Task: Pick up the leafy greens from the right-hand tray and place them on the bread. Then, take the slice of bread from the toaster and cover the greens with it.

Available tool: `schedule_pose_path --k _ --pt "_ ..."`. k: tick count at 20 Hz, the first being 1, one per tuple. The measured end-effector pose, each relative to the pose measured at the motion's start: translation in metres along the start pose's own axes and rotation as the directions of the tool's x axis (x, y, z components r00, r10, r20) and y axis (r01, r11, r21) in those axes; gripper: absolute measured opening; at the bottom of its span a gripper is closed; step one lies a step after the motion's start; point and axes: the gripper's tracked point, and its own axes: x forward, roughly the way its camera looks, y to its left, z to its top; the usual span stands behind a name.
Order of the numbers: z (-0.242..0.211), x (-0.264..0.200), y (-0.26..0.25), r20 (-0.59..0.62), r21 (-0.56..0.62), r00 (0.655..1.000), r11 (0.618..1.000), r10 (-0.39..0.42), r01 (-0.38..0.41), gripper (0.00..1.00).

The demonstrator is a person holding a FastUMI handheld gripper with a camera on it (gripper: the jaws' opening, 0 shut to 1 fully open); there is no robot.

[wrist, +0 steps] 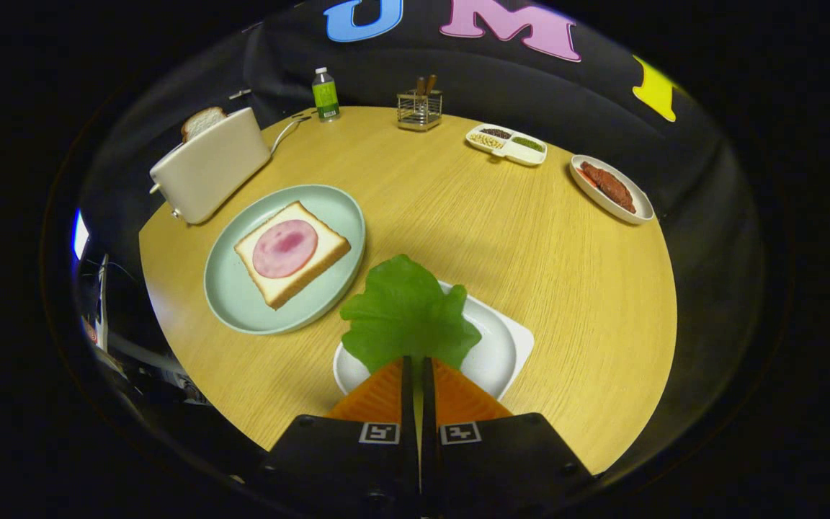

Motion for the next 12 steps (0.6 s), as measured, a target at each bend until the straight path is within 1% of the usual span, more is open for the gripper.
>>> schedule_pose_path --k 3,6,12 --pt "0.021 -0.02 0.004 0.056 -0.013 0.998 1.0 -0.004 0.005 0.06" --pt "0.04 -0.037 0.016 0.093 -0.044 0.995 0.999 0.016 -0.012 0.06" --pt "0.094 -0.058 0.061 0.175 -0.077 0.979 0.993 0.104 -0.092 0.06"
